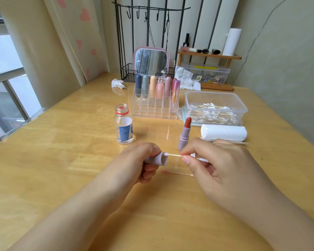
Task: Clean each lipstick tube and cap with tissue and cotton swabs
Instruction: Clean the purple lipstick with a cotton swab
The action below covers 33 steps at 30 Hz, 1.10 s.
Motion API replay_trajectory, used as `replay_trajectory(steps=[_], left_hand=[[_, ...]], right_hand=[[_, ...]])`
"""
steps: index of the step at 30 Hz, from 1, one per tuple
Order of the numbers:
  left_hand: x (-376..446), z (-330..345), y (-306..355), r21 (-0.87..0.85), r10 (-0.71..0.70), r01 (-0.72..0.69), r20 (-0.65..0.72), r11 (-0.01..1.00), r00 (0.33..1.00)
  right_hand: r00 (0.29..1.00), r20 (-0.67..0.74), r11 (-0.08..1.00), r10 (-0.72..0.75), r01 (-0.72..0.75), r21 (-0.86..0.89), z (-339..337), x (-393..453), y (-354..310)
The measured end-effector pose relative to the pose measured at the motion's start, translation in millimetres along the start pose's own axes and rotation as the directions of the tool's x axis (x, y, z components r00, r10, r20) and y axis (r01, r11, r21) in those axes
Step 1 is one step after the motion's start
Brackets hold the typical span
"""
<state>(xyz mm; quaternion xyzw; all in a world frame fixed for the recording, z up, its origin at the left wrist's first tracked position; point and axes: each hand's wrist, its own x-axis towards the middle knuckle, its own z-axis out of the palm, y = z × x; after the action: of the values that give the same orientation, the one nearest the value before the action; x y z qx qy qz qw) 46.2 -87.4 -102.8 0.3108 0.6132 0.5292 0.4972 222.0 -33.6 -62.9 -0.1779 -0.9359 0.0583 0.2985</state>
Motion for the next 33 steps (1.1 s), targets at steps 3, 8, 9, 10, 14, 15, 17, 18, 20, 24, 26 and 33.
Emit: replay_trajectory(steps=[3,8,9,10,14,15,17,18,20,24,26,33], left_hand=[[1,0,0,0.003,-0.003,0.003,-0.009,1.000,1.000],[1,0,-3,0.050,0.017,-0.017,-0.001,0.999,1.000],[1,0,-3,0.054,0.018,-0.017,-0.003,0.998,1.000],[1,-1,-3,0.046,0.016,-0.016,-0.007,0.999,1.000],[-2,-1,-1,0.041,0.063,-0.063,0.004,0.997,0.998],[-2,-1,-1,0.048,0.063,-0.063,0.004,0.997,0.998],[-1,-1,-1,0.072,0.048,-0.047,-0.006,0.996,0.999],[0,-1,-1,0.085,0.040,-0.039,-0.012,0.996,0.999],[1,0,-1,0.100,0.035,-0.033,-0.015,0.994,0.999],[-7,-1,1,0.053,0.124,-0.122,-0.036,0.991,0.992],[-14,-2,3,0.056,0.206,-0.203,-0.071,0.978,0.976],[-18,-5,-3,0.533,0.467,-0.307,-0.194,0.789,0.863]], right_hand=[[0.996,0.083,0.999,0.037,-0.040,0.034,1,-3,0],[0.990,0.127,0.990,0.068,-0.083,0.115,1,-1,1],[0.989,0.119,0.992,0.092,-0.101,0.077,1,-1,1],[0.986,0.129,0.992,0.107,-0.114,0.050,2,0,2],[0.972,0.226,0.974,0.068,-0.113,0.194,0,-1,-4],[0.972,0.223,0.966,0.074,-0.126,0.225,-1,-1,-4],[0.974,0.188,0.968,0.124,-0.161,0.193,0,0,-1],[0.975,0.172,0.974,0.141,-0.167,0.150,2,1,2],[0.966,0.214,0.974,0.148,-0.180,0.140,3,0,3],[0.939,0.294,0.904,0.180,-0.276,0.326,0,1,1],[0.943,0.187,0.888,0.276,-0.325,0.325,1,2,13],[0.919,0.099,0.893,0.381,-0.393,0.219,21,1,38]])
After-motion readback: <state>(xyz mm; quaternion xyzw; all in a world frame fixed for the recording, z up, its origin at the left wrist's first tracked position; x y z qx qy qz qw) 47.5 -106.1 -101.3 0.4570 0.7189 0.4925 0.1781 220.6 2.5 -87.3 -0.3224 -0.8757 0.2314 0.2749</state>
